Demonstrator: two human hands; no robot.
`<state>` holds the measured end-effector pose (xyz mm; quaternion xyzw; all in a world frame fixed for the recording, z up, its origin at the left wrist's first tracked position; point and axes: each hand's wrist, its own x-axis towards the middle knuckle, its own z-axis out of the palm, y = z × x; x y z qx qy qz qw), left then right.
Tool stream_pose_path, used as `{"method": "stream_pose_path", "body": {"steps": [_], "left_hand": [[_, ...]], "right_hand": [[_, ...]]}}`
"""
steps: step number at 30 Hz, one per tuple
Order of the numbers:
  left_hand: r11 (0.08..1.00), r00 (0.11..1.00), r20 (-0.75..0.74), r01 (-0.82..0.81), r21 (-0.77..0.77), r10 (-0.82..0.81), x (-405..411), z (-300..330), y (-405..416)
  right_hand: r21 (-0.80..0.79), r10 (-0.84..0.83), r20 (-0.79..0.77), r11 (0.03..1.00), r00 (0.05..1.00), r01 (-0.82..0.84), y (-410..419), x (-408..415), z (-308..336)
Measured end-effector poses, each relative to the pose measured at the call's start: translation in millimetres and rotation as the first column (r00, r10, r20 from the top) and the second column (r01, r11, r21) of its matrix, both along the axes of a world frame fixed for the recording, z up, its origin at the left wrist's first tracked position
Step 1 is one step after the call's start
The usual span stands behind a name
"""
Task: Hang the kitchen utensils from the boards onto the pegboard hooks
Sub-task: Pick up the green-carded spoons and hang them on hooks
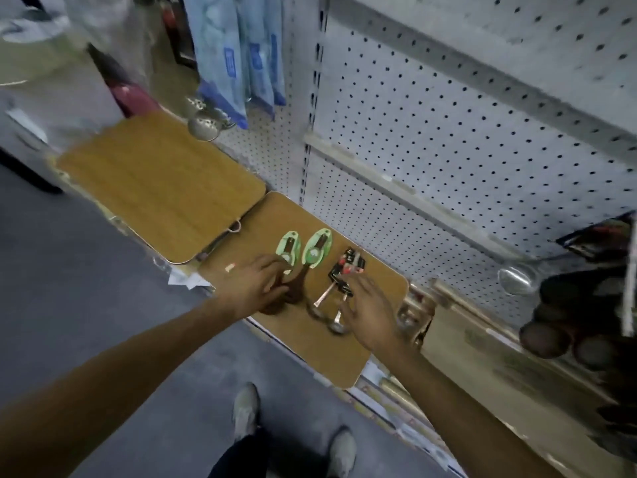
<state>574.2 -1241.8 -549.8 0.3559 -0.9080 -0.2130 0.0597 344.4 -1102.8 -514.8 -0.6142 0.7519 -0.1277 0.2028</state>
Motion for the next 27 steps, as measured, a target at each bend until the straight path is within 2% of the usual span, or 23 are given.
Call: {"method": "stream_pose_path", "body": {"steps": [4, 10, 14, 17, 21, 24, 27], "left_hand": [[0.995, 0.995, 0.084, -0.058, 0.083, 0.051, 12.1, -59.9, -40.4], [0.942, 0.968, 0.171, -0.224, 0.251, 0.184, -3.5, -160.0, -75.5], [0.912, 0.934, 0.285, -0.298, 0.282, 0.217, -20.8, -212.2, -90.6], [0.906, 0.899, 0.364, -0.345, 0.245, 0.244, -27.5, -243.7, -98.7], [0.896, 0.883, 0.357, -0.393, 0.208, 0.304, -37.2, -268.6, -94.3], [0.836, 0.879, 0.289, -0.458, 0.302, 0.378, -36.2, -277.3, -87.0], [0.810, 0.898, 0.165, -0.439, 0.388, 0.408, -20.1, -272.6, -83.2]], "right_hand": [[0.175, -0.074, 0.020, 0.982, 0.997, 0.069, -51.8, 20.6, -60.4], [0.278, -0.288, 0.067, 0.925, 0.955, 0.259, -125.7, 39.5, -183.9], [0.328, -0.478, 0.065, 0.839, 0.876, 0.434, -158.6, 49.0, -250.5], [0.351, -0.540, -0.021, 0.784, 0.841, 0.512, -174.2, 55.3, -283.4], [0.325, -0.659, -0.033, 0.703, 0.751, 0.632, -182.0, 59.4, -307.4], [0.329, -0.707, 0.043, 0.677, 0.706, 0.658, -179.7, 60.7, -310.7], [0.323, -0.733, 0.147, 0.670, 0.664, 0.668, -170.1, 59.3, -302.6]]}}
